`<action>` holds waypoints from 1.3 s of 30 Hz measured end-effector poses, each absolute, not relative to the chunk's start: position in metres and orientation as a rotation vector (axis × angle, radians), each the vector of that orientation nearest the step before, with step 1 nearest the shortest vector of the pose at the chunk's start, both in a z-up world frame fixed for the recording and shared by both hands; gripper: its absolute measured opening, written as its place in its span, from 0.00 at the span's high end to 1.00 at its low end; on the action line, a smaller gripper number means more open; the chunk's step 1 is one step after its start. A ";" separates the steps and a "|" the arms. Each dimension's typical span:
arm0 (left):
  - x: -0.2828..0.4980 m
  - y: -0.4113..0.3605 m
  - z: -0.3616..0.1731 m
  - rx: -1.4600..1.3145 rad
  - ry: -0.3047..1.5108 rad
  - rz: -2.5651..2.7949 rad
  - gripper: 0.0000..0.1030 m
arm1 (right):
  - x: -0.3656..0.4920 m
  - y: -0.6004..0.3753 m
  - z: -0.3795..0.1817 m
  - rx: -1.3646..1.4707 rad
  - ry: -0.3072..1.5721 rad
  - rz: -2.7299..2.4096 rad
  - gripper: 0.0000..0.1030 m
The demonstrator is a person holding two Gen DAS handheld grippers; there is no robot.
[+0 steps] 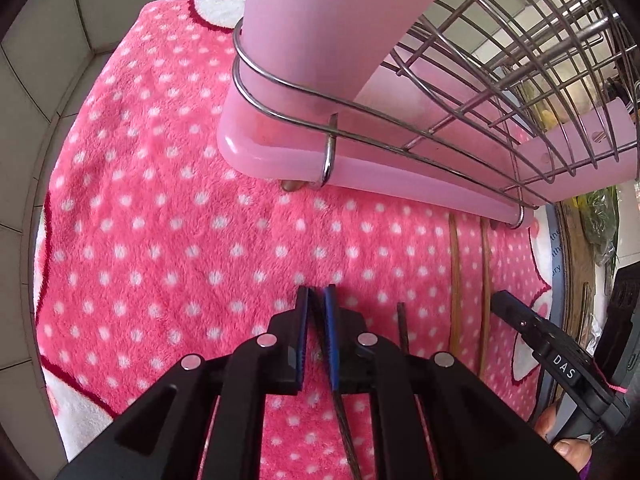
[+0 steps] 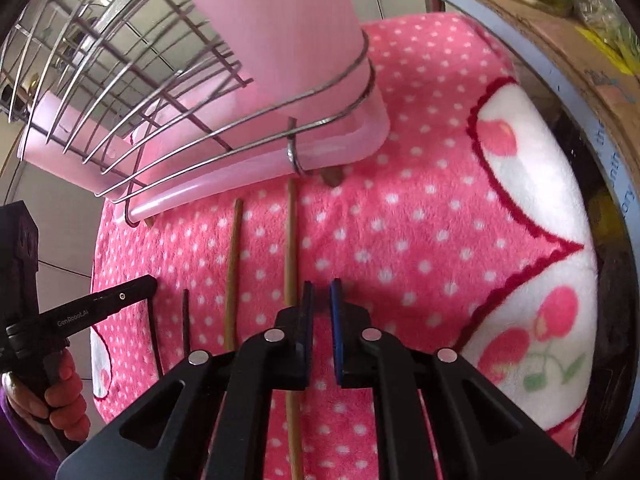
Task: Organize utensils
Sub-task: 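Grasp a thin dark chopstick with the left tool while the right tool grasps a wooden chopstick, then lift both chopsticks and carry them over the pink cup with both tools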
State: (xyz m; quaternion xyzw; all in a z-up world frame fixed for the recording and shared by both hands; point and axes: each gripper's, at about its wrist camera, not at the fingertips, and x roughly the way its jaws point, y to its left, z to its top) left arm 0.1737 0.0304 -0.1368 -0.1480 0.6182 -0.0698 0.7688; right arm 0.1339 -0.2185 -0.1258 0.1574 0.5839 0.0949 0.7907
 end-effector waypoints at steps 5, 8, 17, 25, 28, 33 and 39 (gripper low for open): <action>0.172 0.027 -0.135 -0.264 1.323 -0.151 0.92 | 0.139 -0.224 -0.125 0.364 1.278 0.223 0.92; 0.165 0.017 -0.135 -0.210 1.296 -0.148 0.92 | 0.144 -0.229 -0.121 0.393 1.288 0.245 0.92; 0.149 0.019 -0.135 -0.207 1.257 -0.146 0.93 | 0.149 -0.213 -0.109 0.380 1.266 0.287 0.91; 0.144 0.035 -0.138 -0.227 1.252 -0.161 0.93 | 0.165 -0.191 -0.115 0.300 1.277 0.263 0.77; 0.144 0.037 -0.139 -0.238 1.251 -0.164 0.93 | 0.166 -0.176 -0.116 0.223 1.233 0.252 0.84; 0.141 0.055 -0.139 -0.368 1.235 -0.192 0.95 | 0.155 -0.184 -0.116 0.271 1.200 0.262 0.94; 0.126 0.068 -0.116 -0.440 1.145 -0.219 0.96 | 0.128 -0.200 -0.086 0.318 1.084 0.316 0.94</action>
